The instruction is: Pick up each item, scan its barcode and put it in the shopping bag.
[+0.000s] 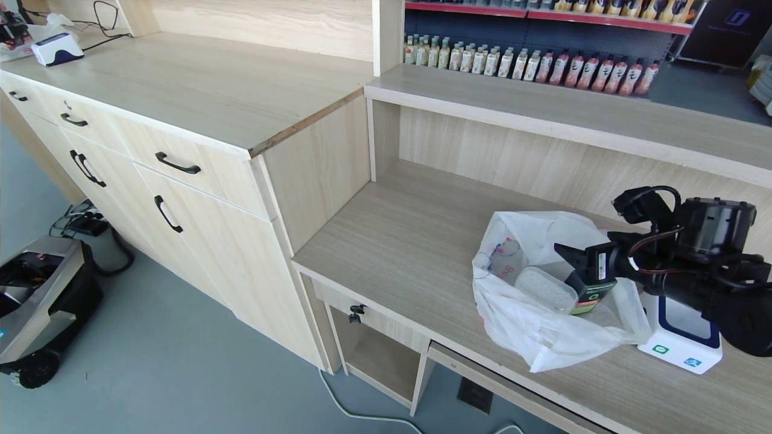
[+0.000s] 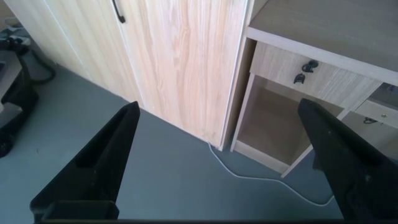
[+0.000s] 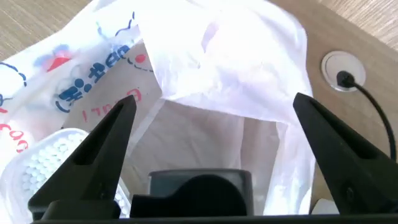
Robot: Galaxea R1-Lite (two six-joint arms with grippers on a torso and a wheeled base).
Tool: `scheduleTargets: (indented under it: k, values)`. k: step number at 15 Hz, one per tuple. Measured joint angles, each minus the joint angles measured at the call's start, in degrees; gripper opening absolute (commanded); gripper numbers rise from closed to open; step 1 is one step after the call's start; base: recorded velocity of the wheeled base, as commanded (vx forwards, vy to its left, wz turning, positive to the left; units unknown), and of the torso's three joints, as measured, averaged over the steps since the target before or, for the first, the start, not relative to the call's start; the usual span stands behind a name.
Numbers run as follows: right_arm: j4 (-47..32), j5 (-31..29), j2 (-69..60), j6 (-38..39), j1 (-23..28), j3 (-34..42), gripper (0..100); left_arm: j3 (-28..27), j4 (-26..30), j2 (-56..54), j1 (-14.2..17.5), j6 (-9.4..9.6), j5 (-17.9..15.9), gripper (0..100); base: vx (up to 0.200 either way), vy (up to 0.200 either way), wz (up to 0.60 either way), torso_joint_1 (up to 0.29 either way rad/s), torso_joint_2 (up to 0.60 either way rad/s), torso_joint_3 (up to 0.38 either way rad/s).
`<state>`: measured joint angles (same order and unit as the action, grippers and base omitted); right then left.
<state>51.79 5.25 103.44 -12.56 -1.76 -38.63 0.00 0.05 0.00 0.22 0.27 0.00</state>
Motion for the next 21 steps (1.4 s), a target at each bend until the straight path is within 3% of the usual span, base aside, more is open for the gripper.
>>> scheduleTargets:
  k: [3, 8, 11, 15, 19, 21]
  values:
    - [4.8, 2.8, -3.9, -2.7, 0.0, -0.7, 100, 0.0, 0.0, 0.0, 0.0, 0.06, 0.0, 100, 0.0, 0.0, 0.0, 0.0, 0.0, 0.0]
    - [12.4, 7.8, -9.0, -10.3, 0.5, -1.1, 100, 0.0, 0.0, 0.0, -0.1, 0.0, 0.0, 100, 0.0, 0.0, -0.6, 0.002, 0.0, 0.003]
    - [11.8, 7.9, -11.1, -12.1, 0.8, -4.2, 100, 0.0, 0.1, 0.0, 0.0, 0.02, 0.0, 100, 0.0, 0.0, -0.6, 0.005, 0.0, 0.002]
    - [5.0, 4.0, -13.7, -11.6, 1.8, -8.5, 100, 0.0, 0.0, 0.0, 0.0, 0.05, 0.0, 100, 0.0, 0.0, -0.6, 0.004, 0.0, 0.004]
    - [-12.0, -6.3, -17.3, -5.0, 4.7, -15.6, 100, 0.0, 0.0, 0.0, 0.0, 0.05, 0.0, 100, 0.0, 0.0, -0.45, 0.002, 0.0, 0.002]
    - [-20.1, -10.4, -19.4, -1.6, 8.9, -18.0, 100, 0.0, 0.0, 0.0, 0.0, 0.02, 0.0, 100, 0.0, 0.0, 0.0, 0.0, 0.0, 0.0]
